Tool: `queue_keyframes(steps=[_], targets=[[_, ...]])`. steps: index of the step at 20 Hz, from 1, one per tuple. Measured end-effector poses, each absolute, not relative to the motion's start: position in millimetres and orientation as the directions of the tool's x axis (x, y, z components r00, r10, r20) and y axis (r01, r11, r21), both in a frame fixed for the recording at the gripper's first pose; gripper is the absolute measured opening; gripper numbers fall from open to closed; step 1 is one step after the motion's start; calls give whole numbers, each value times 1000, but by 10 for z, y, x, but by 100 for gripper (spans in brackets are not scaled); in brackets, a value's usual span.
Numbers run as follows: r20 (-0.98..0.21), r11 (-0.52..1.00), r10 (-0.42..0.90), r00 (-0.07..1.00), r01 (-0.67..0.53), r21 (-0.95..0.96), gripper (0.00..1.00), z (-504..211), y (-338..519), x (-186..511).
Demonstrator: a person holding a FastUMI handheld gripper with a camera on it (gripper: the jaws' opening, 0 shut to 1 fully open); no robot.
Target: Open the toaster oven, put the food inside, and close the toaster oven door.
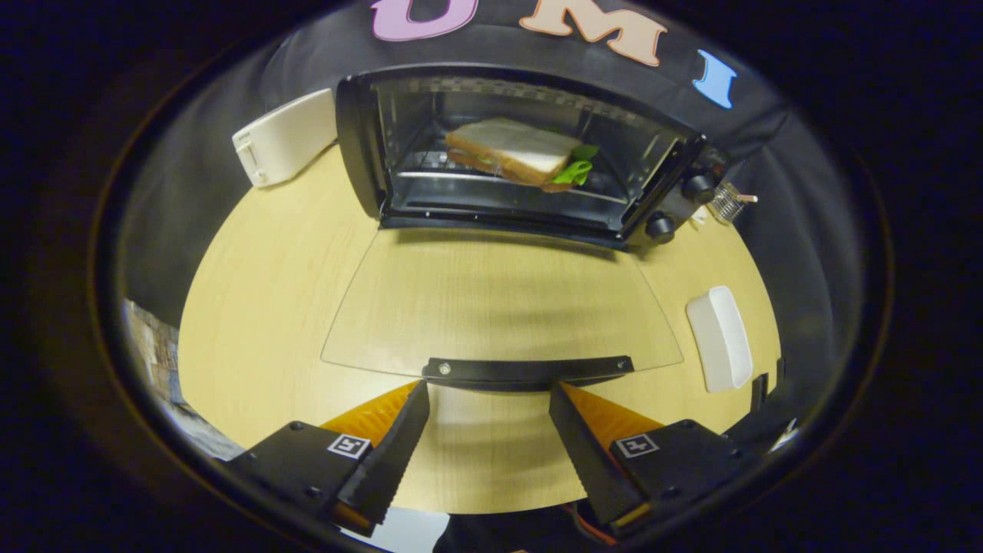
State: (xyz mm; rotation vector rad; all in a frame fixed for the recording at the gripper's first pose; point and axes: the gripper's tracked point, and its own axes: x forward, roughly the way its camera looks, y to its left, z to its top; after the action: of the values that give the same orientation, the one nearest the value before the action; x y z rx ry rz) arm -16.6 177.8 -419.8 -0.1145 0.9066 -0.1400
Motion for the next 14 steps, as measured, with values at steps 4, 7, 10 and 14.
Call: queue_keyframes(steps=[4,7,10,14], targets=[[-730,977,-206,652,88,-197,100,-3837,1794,-32],[-704,967,-237,670,94,-236,100,-3665,1801,57],[-673,957,-261,692,95,-274,100,-3512,1799,157],[-620,942,-288,730,101,-320,100,-3291,1793,365]])
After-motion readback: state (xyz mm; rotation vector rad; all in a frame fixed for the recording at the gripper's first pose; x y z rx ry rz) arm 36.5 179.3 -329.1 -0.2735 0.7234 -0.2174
